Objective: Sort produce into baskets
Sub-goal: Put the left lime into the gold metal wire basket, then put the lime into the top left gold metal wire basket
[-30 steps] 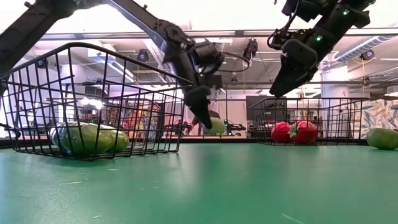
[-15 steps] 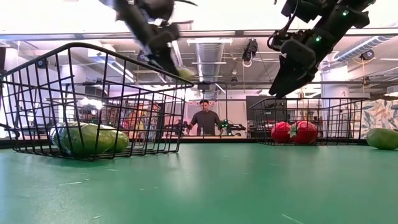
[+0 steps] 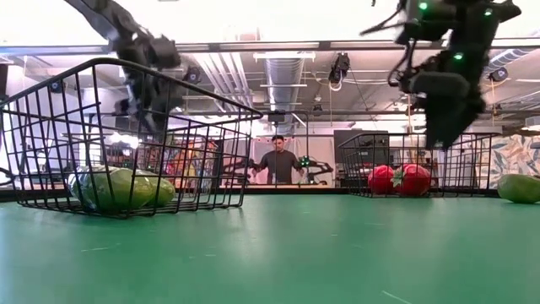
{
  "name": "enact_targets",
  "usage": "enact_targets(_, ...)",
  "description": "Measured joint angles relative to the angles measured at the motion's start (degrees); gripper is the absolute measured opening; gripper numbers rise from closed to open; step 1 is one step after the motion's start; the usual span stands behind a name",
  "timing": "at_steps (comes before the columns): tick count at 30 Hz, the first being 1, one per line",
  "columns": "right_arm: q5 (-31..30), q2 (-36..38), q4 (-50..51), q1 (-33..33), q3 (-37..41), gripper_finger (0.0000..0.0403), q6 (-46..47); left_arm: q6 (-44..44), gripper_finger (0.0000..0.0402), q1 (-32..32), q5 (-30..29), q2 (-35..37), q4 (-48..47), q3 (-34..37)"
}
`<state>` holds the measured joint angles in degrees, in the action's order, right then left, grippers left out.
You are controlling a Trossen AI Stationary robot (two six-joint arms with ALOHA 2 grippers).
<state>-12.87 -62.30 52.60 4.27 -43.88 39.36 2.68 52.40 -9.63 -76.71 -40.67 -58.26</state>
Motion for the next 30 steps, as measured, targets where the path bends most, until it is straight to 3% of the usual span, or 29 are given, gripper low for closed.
enact_targets(6, 2.66, -0.54, 9.19, -1.6, 0.26, 0.0377, 12.56, -0.63, 0.0129, 1.97, -0.11, -6.81, -1.37, 0.02)
enact_targets(15, 0.71, -0.59, 10.74, -1.62, 0.28, 0.0377, 18.1, -2.09, 0.0134, 1.88, -5.27, -13.25, -7.94, 0.01)
enact_targets(30, 1.83, -6.78, 9.89, -1.46, 7.6, 0.0377, 24.22, -3.41, 0.0237, 0.88, -3.28, -13.01, -10.65, 1.25)
